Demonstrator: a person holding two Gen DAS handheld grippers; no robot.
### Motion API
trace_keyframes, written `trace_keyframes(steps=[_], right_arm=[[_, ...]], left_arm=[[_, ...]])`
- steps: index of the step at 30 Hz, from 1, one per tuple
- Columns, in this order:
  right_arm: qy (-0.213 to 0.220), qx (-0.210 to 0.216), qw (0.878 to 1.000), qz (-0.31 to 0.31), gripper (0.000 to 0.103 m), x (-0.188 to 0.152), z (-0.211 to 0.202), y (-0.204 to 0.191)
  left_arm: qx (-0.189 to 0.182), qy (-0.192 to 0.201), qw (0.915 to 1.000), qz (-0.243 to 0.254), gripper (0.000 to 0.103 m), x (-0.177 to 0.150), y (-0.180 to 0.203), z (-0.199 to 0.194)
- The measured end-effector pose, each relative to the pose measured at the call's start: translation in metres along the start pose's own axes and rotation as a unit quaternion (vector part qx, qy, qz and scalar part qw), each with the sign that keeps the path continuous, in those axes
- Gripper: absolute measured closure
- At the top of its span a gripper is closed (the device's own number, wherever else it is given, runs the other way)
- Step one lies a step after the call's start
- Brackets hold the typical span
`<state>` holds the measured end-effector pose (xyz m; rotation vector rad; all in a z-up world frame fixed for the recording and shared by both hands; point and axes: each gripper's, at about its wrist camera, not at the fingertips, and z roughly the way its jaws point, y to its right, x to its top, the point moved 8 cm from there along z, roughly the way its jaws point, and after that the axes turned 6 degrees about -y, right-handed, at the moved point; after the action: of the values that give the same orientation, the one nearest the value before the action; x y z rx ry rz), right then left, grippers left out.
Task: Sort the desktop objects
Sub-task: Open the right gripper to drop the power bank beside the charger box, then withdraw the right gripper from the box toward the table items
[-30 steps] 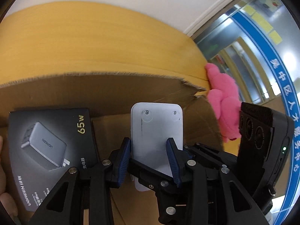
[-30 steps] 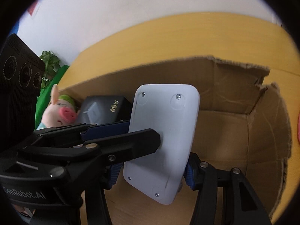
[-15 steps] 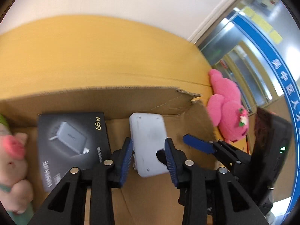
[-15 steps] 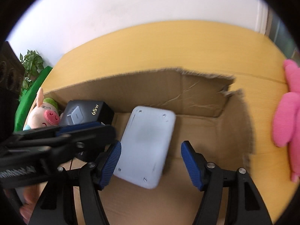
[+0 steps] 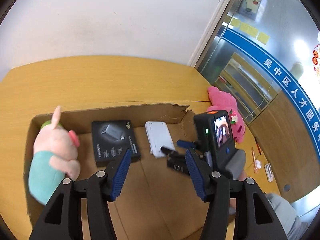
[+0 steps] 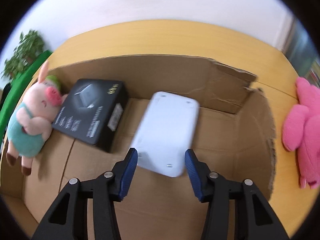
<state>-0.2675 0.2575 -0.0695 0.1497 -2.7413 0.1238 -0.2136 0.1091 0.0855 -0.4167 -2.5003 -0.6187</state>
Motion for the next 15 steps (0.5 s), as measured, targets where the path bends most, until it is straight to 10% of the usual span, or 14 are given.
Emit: trace_keyframes(steps=[5,9,15], right_arm=[[0.026,0.031,0.999,0.035,0.054,-0.014,-0.029,0.006],[0.077,0.062,0.995,0.029,0.022,-0.04,-0.086,-0.008],[0.127,0.088,0.987,0.034,0.021,-0.082,-0.134,-0.023]], left_arm=[[0.037,0.026,0.9987,0.021,0.033,-0.025,-0.004,-0.035],[0.09,0.074,0.9926,0.035,0.014,-0.057,-0.012,-0.072],[0.142,0.102,0.9843,0.026,0.001,-0.115,-0.027,-0.095]])
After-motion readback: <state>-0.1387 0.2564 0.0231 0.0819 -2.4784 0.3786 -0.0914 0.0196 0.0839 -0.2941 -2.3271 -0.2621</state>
